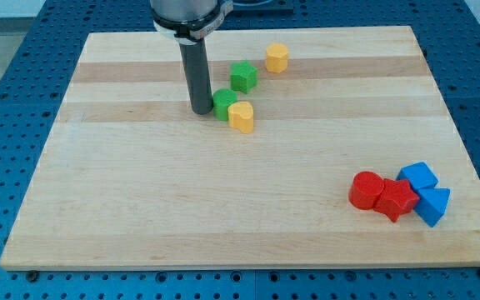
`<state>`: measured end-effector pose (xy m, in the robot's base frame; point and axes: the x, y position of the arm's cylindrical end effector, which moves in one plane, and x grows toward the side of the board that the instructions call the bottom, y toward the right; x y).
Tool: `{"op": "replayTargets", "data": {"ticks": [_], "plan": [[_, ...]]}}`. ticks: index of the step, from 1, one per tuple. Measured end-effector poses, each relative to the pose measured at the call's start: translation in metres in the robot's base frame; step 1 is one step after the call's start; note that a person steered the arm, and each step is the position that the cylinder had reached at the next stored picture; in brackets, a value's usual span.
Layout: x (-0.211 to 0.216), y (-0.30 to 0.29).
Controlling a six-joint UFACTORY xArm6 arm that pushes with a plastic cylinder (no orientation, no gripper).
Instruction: Push yellow hexagon into yellow heart
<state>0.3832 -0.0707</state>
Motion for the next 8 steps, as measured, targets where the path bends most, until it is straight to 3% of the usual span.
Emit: {"op": "replayTargets", "data": {"ticks": [2,5,7,8], "plan": [[0.000,0.013],[-0.093,0.014],[-0.087,0.028],[-0.112,0.033]]}}
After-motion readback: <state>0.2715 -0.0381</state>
